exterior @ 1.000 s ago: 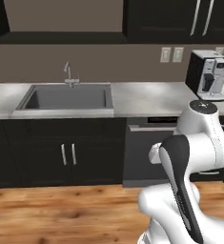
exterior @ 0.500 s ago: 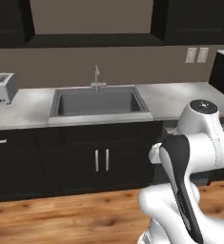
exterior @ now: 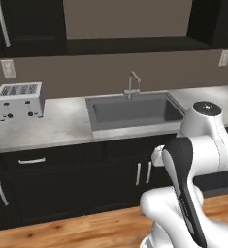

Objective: Retrieve a lemon from the fridge and place it on the cutting board with the fish.

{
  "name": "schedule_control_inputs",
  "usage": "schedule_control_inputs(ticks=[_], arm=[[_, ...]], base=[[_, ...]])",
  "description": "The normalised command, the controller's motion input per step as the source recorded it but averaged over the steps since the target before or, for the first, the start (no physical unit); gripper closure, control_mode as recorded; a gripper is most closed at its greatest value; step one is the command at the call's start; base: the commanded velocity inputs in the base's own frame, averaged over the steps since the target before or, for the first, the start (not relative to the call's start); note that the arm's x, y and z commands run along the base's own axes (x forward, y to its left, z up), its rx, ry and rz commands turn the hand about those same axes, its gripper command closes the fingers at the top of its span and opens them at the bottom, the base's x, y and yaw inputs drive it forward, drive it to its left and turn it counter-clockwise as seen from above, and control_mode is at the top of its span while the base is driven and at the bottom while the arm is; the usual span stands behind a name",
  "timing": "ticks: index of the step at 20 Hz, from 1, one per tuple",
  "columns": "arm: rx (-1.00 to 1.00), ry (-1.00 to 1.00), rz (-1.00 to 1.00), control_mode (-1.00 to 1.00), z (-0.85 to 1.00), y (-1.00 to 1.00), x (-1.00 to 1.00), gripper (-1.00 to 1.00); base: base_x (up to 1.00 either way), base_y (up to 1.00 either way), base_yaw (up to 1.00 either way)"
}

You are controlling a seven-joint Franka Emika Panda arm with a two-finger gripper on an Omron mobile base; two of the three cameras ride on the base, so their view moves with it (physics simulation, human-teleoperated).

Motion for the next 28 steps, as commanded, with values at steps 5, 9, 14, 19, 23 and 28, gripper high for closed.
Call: schedule_control_inputs(ticks=[5, 9, 14, 19, 23, 28], arm=[[0.0, 0.0, 0.0, 1.0, 0.0, 0.0, 0.0, 1.0], [0.0, 0.0, 0.0, 1.0, 0.0, 0.0, 0.0, 1.0], [0.0, 0.0, 0.0, 1.0, 0.0, 0.0, 0.0, 1.0], [0.0, 0.0, 0.0, 1.0, 0.0, 0.0, 0.0, 1.0], [0.0, 0.0, 0.0, 1.0, 0.0, 0.0, 0.0, 1.0], [0.0, 0.0, 0.0, 1.0, 0.0, 0.0, 0.0, 1.0]], base=[[0.33, 1.0, -0.16], [0.16, 1.0, -0.12], [0.24, 1.0, -0.07], [0.56, 1.0, 0.04], [0.59, 0.77, 0.22], [0.26, 0.63, 0.3]])
